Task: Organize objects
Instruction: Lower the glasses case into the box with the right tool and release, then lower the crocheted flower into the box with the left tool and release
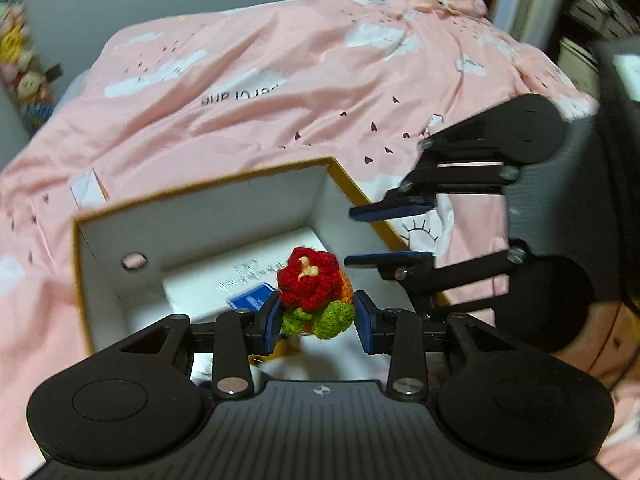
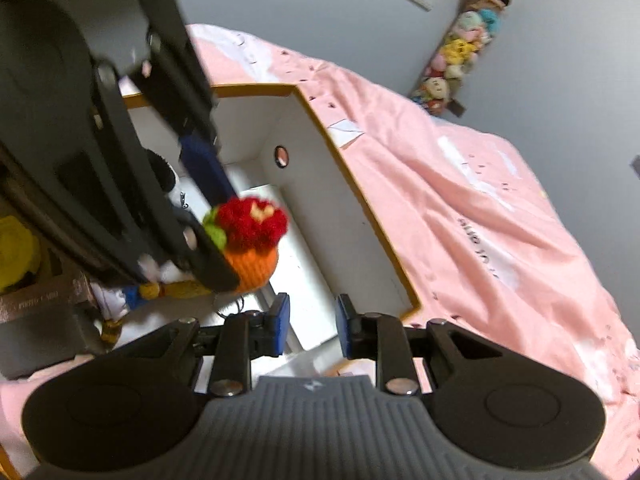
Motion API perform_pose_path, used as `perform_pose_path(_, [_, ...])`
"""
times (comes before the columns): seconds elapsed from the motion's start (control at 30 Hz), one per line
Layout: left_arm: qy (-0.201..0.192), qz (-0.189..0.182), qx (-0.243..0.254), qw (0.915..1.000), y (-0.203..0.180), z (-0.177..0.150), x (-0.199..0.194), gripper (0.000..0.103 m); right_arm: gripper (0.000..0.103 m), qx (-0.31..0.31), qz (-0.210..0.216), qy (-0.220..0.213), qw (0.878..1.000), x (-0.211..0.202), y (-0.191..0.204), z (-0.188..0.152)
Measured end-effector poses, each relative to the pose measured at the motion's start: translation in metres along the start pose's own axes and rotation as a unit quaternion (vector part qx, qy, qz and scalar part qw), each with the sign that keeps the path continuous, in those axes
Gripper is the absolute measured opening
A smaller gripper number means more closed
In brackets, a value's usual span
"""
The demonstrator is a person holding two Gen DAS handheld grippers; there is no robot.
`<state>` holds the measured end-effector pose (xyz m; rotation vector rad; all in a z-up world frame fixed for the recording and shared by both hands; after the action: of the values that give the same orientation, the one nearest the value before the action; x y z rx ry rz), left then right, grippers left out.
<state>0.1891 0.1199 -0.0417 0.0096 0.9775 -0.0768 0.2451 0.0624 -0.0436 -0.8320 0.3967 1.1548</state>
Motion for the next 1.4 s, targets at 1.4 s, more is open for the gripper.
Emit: perform_pose_path(1.4, [-0.113, 0.111, -0.061, 0.9856, -0.034, -0.033, -0.044, 0.078, 0.064, 0.306, -0.145, -0.039, 0.94, -0.09, 0.026, -0.055])
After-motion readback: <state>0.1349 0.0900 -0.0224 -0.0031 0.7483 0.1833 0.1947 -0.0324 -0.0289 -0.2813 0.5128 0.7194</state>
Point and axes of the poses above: each gripper's, at about its wrist camera, not at the fingertips, and x roughly the way its jaws point, y to its left, z to its top, the point moved 4 cm from there along x, roughly the way its jaws point, and after that the axes turned 1 degree about -y, right-handed, at the moved point
